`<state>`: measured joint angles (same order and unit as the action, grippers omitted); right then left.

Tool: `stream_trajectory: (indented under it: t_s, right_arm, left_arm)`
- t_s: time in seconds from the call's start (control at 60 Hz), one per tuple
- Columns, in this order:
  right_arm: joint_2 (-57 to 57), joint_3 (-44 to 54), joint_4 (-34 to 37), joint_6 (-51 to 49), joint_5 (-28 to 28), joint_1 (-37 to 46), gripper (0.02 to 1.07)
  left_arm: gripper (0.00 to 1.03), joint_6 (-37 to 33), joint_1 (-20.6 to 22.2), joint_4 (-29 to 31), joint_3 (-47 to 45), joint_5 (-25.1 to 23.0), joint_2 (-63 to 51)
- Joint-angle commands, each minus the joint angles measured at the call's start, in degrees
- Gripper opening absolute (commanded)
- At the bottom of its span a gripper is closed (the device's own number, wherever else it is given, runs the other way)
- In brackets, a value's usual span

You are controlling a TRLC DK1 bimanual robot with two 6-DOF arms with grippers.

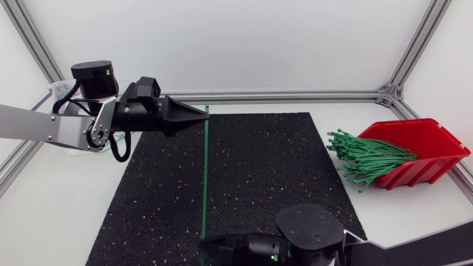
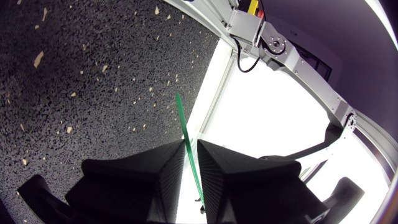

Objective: Take a green cable tie from the red box, thread the tail through the head to close it, then place it in the transparent bin on the left.

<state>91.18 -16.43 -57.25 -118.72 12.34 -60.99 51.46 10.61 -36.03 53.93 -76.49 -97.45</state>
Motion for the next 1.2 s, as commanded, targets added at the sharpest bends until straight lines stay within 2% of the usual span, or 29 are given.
stream_trajectory:
  t_s: [0.0, 1.183]
  right_arm:
    - [-0.74, 0.87, -0.75, -0.73, 0.67, 0.35, 0.2]
    - [-0.03, -0.1, -0.75, -0.82, -0.03, 0.79, 0.22]
  left_arm:
    - [0.04, 1.71, -0.42, -0.18, 1.61, -1.03, -1.08]
    - [0.04, 1.71, -0.24, -0.09, 1.44, -1.03, -0.29]
